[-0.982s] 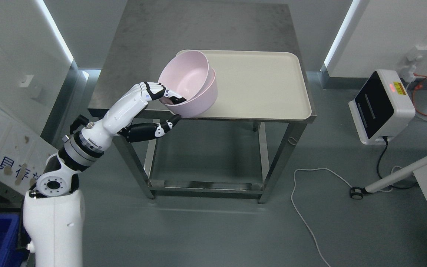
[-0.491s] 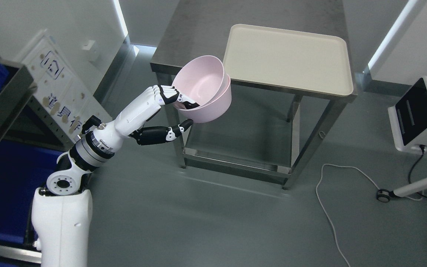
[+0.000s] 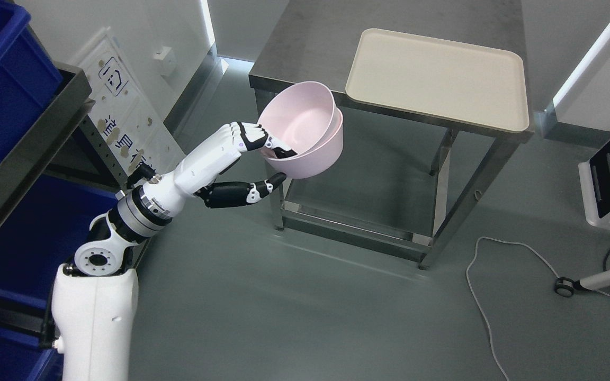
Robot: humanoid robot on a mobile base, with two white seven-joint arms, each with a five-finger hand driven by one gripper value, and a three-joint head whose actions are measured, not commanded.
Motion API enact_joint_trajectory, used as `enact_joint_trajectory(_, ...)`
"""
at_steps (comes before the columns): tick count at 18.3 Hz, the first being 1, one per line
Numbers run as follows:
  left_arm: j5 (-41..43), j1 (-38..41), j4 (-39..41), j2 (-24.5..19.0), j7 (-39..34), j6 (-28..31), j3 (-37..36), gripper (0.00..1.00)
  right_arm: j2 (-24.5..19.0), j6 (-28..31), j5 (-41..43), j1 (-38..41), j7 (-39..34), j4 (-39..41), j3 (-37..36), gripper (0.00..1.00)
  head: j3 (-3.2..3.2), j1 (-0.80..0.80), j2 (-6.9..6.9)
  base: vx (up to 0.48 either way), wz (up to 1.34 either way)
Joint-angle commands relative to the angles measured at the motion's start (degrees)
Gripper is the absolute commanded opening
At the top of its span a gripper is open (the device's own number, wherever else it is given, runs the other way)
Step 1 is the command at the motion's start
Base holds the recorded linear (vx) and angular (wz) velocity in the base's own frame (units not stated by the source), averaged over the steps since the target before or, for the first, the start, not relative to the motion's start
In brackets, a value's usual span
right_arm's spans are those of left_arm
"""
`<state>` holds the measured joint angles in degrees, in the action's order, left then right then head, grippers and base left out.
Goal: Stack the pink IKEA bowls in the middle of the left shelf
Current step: 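Hold the stacked bowls while turning toward the blue bin shelf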
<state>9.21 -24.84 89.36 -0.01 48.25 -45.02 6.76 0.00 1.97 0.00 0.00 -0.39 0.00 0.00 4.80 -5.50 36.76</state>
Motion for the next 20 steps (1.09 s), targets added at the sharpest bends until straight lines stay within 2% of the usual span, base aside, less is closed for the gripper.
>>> enact_joint_trajectory(1, -0.15, 0.05, 0.03, -0.99, 0.09, 0.02, -0.35, 0.03, 1.00, 0.05, 0.00, 1.67, 0.04, 1.93, -0.62, 1.00, 0.00, 0.00, 0.00, -0.005, 0.13)
enact_joint_trajectory(20, -0.42, 0.05, -0.15, -2.10, 0.09, 0.02, 2.02, 0.05, 1.00, -0.04, 0.00, 1.67, 0.04, 1.93, -0.70, 1.00, 0.00, 0.00, -0.02, -0.128, 0.56)
